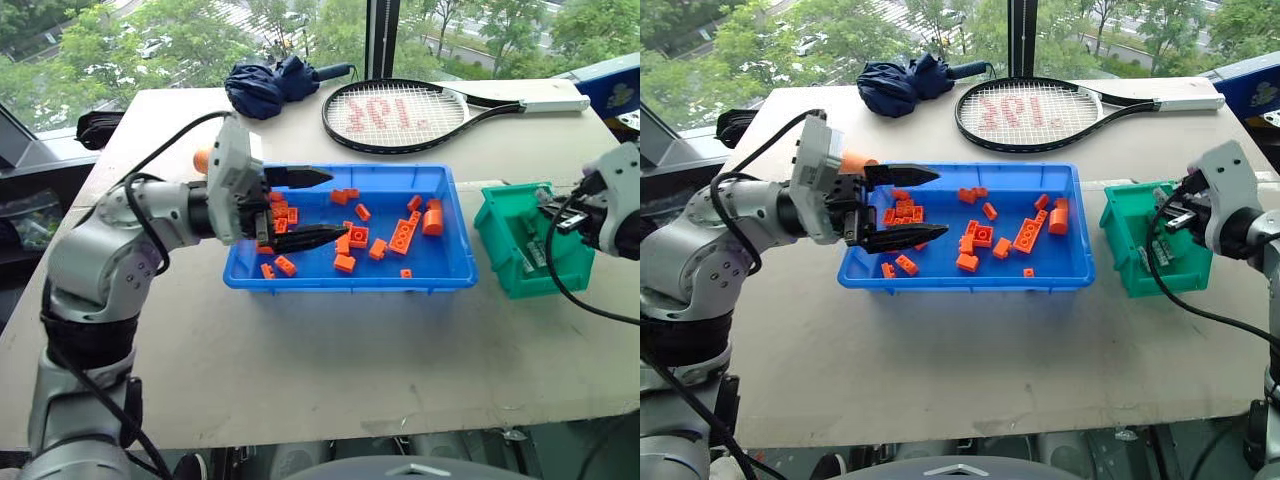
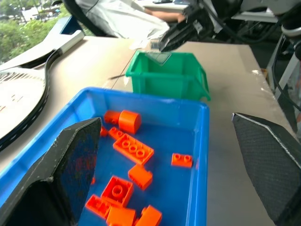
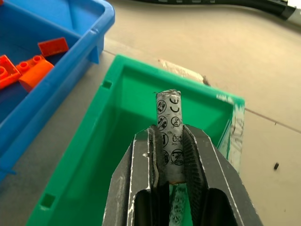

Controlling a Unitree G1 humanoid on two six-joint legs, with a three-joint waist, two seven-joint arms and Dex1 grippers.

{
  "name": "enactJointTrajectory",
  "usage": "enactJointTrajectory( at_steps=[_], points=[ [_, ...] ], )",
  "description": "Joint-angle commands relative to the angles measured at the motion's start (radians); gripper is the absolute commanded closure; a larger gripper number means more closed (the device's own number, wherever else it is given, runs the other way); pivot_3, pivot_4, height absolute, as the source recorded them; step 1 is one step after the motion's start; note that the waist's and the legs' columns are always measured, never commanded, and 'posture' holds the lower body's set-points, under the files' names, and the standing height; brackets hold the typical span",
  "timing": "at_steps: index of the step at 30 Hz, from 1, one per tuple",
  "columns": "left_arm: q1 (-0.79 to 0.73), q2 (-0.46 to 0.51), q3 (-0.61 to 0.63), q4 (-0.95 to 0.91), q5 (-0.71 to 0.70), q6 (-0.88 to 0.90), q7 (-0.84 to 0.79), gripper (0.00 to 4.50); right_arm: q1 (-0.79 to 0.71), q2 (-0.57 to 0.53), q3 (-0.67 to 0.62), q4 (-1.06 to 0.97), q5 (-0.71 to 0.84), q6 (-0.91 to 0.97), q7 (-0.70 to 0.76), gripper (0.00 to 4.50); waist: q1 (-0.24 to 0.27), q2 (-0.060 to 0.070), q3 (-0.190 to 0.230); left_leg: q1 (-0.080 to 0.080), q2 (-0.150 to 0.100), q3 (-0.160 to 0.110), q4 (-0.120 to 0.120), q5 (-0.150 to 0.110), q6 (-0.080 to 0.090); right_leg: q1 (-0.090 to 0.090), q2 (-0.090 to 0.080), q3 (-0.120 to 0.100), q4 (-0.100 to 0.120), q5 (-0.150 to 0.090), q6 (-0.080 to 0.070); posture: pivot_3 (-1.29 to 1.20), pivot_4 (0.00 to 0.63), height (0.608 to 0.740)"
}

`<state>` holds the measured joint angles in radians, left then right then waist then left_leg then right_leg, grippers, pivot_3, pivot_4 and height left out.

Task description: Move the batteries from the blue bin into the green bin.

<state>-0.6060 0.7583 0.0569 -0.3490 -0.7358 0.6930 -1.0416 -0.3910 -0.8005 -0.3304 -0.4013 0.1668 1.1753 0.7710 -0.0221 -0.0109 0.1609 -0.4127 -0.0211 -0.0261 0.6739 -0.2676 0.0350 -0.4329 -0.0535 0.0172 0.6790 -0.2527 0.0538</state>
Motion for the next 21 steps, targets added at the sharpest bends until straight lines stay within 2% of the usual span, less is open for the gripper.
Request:
enactJointTrajectory(
  at_steps=[1, 3, 5, 6, 7, 8, 12, 13, 15, 17, 19, 21],
  points=[
    [-0.041, -0.043, -0.035, -0.036, -0.020, 0.007, 0.016, 0.00, 0.014, -0.006, -0.046, -0.044, 0.037, -0.009, -0.034, 4.46, 0.000, 0.000, 0.000, 0.000, 0.000, 0.000, 0.000, 0.000, 0.000, 0.000, 0.000, 0.000, 0.000, 0.000, 0.000, 0.00, 0.150, 0.740],
    [-0.058, -0.059, -0.049, -0.024, -0.008, 0.002, 0.021, 0.00, 0.026, -0.013, -0.045, -0.042, 0.057, -0.013, -0.033, 4.46, 0.002, 0.000, 0.000, -0.001, 0.000, 0.000, 0.001, 0.000, 0.000, 0.000, 0.000, 0.000, 0.000, 0.000, 0.000, 0.00, 0.150, 0.740],
    [-0.065, -0.064, -0.055, -0.014, 0.000, -0.002, 0.019, 0.00, 0.035, -0.022, -0.049, -0.040, 0.077, -0.014, -0.031, 3.51, 0.007, 0.000, 0.000, -0.001, 0.000, -0.001, 0.002, 0.000, 0.000, 0.000, 0.000, 0.000, 0.000, 0.000, 0.000, 0.00, 0.150, 0.740],
    [-0.065, -0.061, -0.058, -0.012, 0.004, -0.005, 0.013, 0.00, 0.041, -0.031, -0.051, -0.039, 0.087, -0.008, -0.028, 3.24, 0.009, 0.000, 0.000, -0.001, 0.000, -0.001, 0.002, 0.000, 0.000, 0.000, 0.000, 0.000, -0.001, 0.000, 0.000, 0.00, 0.150, 0.740],
    [-0.063, -0.057, -0.061, -0.009, 0.009, -0.010, 0.004, 0.00, 0.047, -0.040, -0.054, -0.041, 0.096, -0.008, -0.027, 2.58, 0.009, 0.000, 0.000, -0.001, 0.000, -0.001, 0.003, 0.000, 0.000, 0.001, 0.000, -0.001, -0.001, 0.000, 0.000, 0.00, 0.150, 0.740],
    [-0.062, -0.053, -0.061, -0.004, 0.015, -0.015, -0.003, 0.00, 0.051, -0.048, -0.055, -0.043, 0.095, -0.012, -0.037, 2.25, 0.011, 0.000, 0.000, -0.001, 0.000, -0.001, 0.003, 0.000, 0.000, 0.001, 0.000, -0.001, -0.001, 0.000, 0.000, 0.00, 0.150, 0.740],
    [-0.050, -0.039, -0.057, 0.020, 0.037, -0.037, -0.032, 0.00, 0.067, -0.064, -0.069, -0.049, 0.111, -0.051, -0.049, 0.37, 0.012, 0.000, 0.000, -0.002, 0.000, -0.002, 0.005, 0.000, 0.000, 0.002, 0.000, -0.001, -0.001, 0.000, 0.000, 0.00, 0.150, 0.740],
    [-0.039, -0.033, -0.052, 0.018, 0.037, -0.039, -0.040, 0.00, 0.076, -0.057, -0.078, -0.054, 0.116, -0.083, -0.048, 0.08, 0.012, 0.000, 0.000, -0.002, 0.000, -0.002, 0.006, 0.000, 0.000, 0.002, 0.000, -0.002, -0.001, 0.000, 0.000, 0.00, 0.150, 0.740],
    [0.007, -0.008, -0.035, -0.004, 0.030, -0.041, -0.061, 0.00, 0.107, -0.037, -0.106, -0.076, 0.141, -0.140, -0.035, 0.08, 0.011, 0.000, 0.000, -0.002, 0.000, -0.002, 0.006, 0.000, 0.000, 0.002, 0.000, -0.001, -0.001, 0.000, 0.000, 0.00, 0.150, 0.740],
    [0.101, 0.038, 0.013, -0.049, 0.014, -0.035, -0.074, 0.00, 0.171, 0.029, -0.171, -0.133, 0.230, -0.249, 0.034, 0.08, 0.008, 0.000, 0.000, -0.002, 0.000, -0.002, 0.005, 0.000, 0.001, 0.002, 0.000, -0.001, -0.001, 0.000, 0.000, 0.00, 0.150, 0.740],
    [0.242, 0.063, 0.078, -0.117, 0.001, -0.038, -0.059, 0.00, 0.307, 0.093, -0.239, -0.197, 0.309, -0.324, 0.112, 0.08, 0.009, 0.000, 0.000, -0.001, 0.002, -0.002, 0.005, -0.001, 0.001, 0.002, 0.001, 0.000, -0.001, 0.000, 0.000, 0.00, 0.150, 0.740],
    [0.413, 0.049, 0.141, -0.205, -0.005, -0.044, -0.014, 0.00, 0.496, 0.119, -0.247, -0.231, 0.304, -0.409, 0.175, 0.08, 0.015, 0.001, -0.002, -0.001, 0.003, -0.003, 0.006, -0.002, 0.003, 0.003, 0.000, 0.000, -0.002, 0.000, 0.000, 0.00, 0.150, 0.740]
  ],
)
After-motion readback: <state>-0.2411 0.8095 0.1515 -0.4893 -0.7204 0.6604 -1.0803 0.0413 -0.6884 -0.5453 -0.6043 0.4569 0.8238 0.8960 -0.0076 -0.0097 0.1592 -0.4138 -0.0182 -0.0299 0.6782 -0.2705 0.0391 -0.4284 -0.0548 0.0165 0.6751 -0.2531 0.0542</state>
